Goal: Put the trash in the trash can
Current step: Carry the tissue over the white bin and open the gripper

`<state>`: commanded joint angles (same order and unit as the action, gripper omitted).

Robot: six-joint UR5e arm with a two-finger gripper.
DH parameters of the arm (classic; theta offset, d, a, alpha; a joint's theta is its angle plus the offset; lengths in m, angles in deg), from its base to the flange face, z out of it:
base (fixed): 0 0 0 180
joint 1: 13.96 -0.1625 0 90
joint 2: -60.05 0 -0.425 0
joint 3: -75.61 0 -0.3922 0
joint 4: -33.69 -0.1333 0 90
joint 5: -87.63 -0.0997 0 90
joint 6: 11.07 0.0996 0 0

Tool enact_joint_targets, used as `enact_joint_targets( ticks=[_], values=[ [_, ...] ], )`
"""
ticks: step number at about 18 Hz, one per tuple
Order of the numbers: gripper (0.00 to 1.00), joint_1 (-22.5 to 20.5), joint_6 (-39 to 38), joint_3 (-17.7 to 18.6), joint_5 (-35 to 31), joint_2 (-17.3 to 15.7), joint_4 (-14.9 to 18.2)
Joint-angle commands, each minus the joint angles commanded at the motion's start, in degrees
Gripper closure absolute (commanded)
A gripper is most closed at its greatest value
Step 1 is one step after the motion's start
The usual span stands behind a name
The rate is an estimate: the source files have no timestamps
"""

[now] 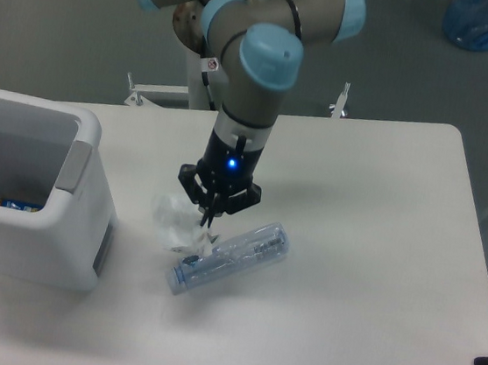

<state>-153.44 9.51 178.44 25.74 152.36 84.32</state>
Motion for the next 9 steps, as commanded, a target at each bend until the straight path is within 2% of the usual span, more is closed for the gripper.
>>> enact_joint_targets(
  ticks=[3,7,9],
  values=[
    [1.0,0.9,-2.8,-1.3,2.6,-2.7,-0.1],
    [1.0,5.2,-7.8,-5.3,2.7,-2.8,-0.2],
    [1.0,7.2,-8.7,-6.0,2.5,-2.9,-0.3]
  ],
)
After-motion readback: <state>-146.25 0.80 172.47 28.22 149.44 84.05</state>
